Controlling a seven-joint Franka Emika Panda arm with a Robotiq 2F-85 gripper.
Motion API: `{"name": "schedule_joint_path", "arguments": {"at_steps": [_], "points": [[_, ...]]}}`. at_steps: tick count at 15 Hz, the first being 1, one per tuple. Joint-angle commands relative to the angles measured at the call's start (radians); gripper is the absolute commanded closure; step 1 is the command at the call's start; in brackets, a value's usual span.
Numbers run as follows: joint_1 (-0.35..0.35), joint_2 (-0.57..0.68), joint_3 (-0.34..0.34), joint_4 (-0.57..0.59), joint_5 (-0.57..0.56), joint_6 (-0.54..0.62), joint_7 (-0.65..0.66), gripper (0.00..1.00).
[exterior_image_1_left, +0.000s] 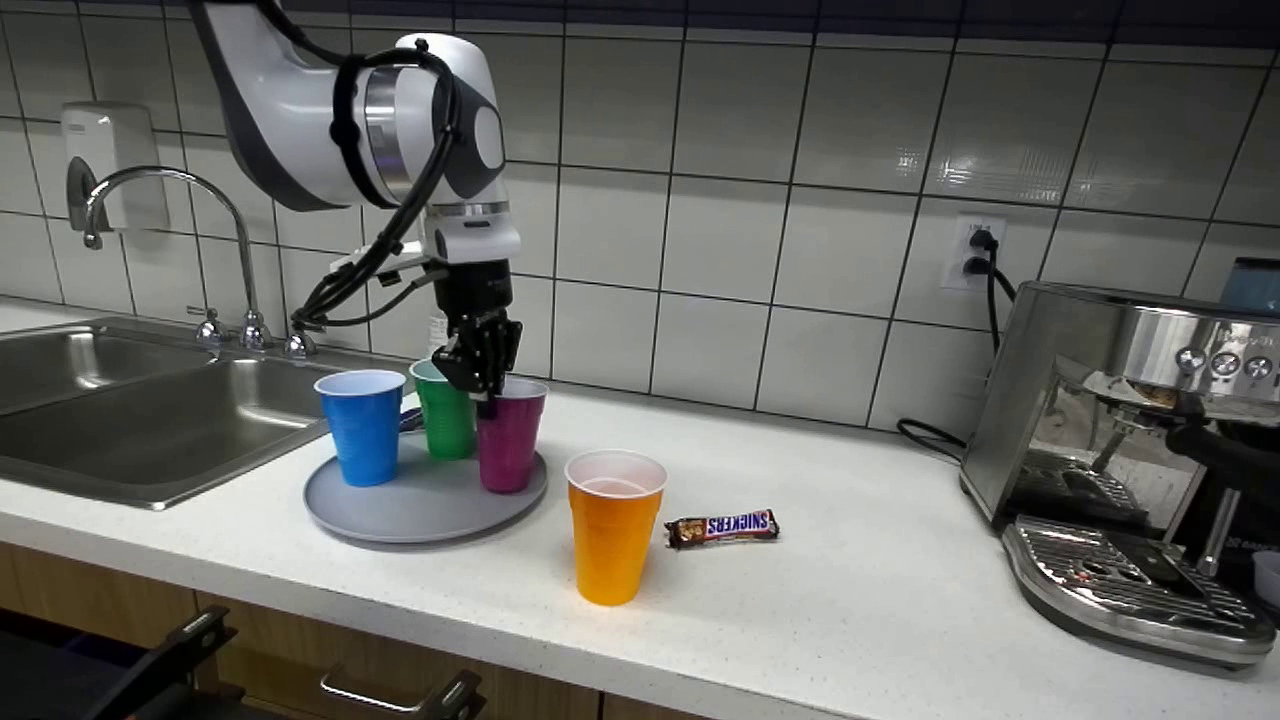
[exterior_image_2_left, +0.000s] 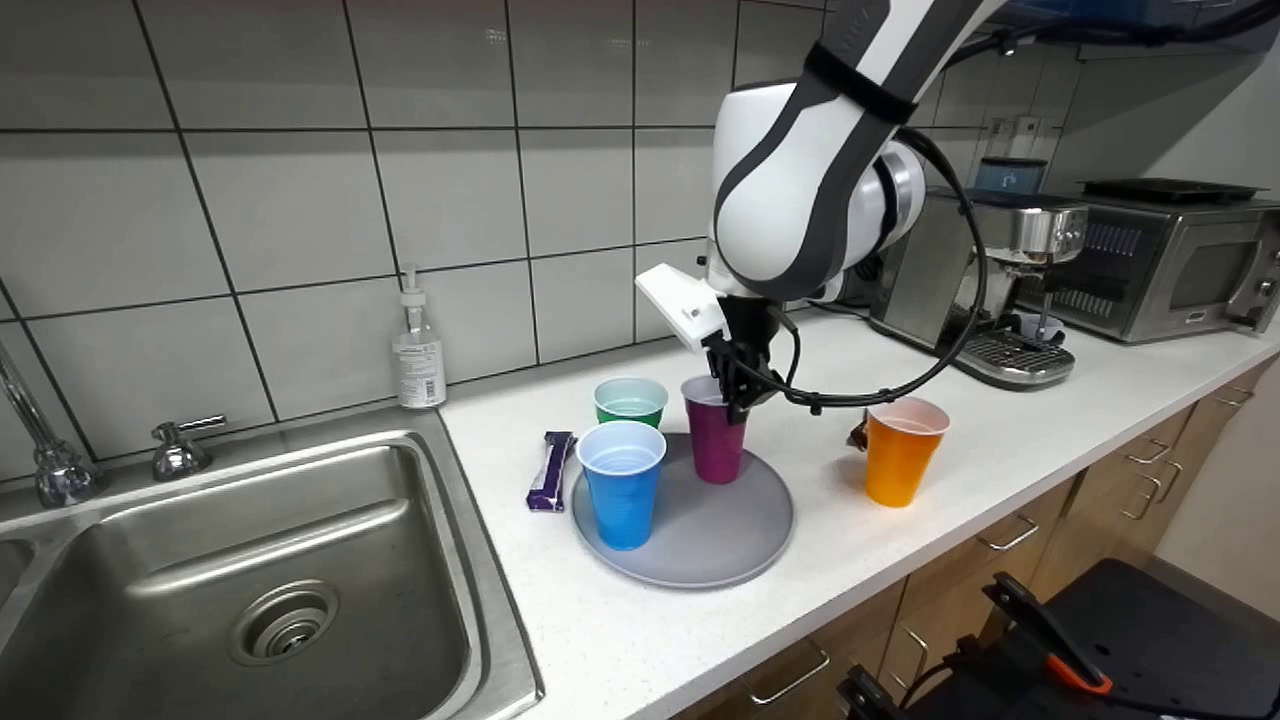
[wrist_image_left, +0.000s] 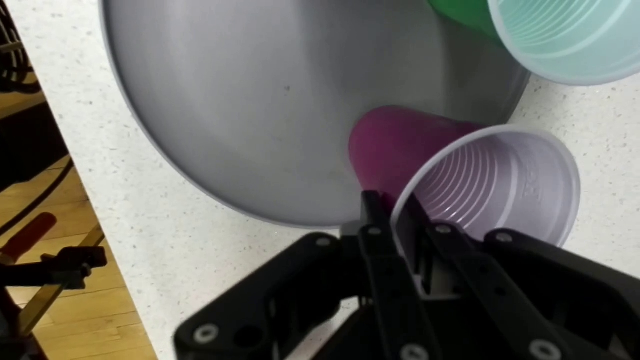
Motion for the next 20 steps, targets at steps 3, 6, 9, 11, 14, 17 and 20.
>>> {"name": "schedule_joint_path", "arguments": {"at_steps": [3, 6, 9, 11, 14, 17, 20], "points": [[0.026, 0.002, -0.020, 0.005, -0.021, 0.011, 0.033, 0.39], [0.028, -0.014, -0.019, 0.003, -0.012, 0.002, 0.026, 0.18], [0.025, -0.042, -0.017, -0.009, -0.004, 0.007, 0.016, 0.01], [0.021, -0.065, -0.014, -0.017, 0.007, 0.007, 0.010, 0.00], [0.012, -0.102, -0.010, -0.026, 0.006, 0.011, 0.011, 0.00], [0.002, -0.149, 0.000, -0.044, 0.034, 0.008, -0.022, 0.00], [-0.008, -0.193, 0.004, -0.064, 0.068, -0.002, -0.063, 0.00]]}}
